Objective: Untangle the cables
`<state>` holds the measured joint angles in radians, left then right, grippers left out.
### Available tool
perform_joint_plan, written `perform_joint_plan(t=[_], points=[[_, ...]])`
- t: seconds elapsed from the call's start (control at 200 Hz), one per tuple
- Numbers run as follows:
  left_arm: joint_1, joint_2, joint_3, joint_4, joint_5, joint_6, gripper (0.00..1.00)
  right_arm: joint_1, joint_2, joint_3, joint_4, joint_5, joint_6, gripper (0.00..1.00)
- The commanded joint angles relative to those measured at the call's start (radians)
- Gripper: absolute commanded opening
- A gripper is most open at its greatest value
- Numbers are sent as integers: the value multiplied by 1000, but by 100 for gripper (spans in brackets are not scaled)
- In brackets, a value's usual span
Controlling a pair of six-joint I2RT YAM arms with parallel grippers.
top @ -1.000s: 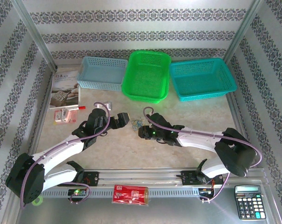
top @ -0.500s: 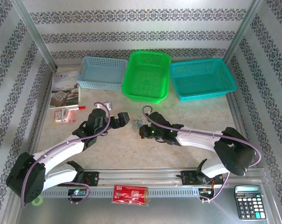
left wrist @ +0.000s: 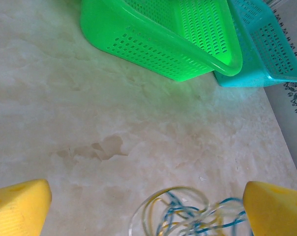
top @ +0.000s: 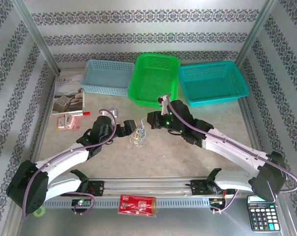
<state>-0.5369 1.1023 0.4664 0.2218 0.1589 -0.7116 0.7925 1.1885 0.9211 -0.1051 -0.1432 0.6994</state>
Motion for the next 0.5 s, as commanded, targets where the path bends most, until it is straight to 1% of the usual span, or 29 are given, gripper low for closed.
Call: perform_joint_plan(t=[0.0, 0.18, 0.28, 0.41, 0.495], points=[[-14, -11, -12, 30, -15, 18, 100, -19, -19, 4, -37, 14, -23, 0], [-14, -13, -7, 18, -20, 29, 100, -56, 21, -60, -10, -4, -8, 0], [-14, -16, 3, 3, -19, 51, 100, -58, 34, -89, 19, -22, 3, 0], [-15, -20, 5, 29, 37, 119, 100, -60, 21, -84, 10, -18, -7, 0], [-21, -22, -10, 83, 84, 158, 100, -62, 10, -72, -4, -16, -18, 0]])
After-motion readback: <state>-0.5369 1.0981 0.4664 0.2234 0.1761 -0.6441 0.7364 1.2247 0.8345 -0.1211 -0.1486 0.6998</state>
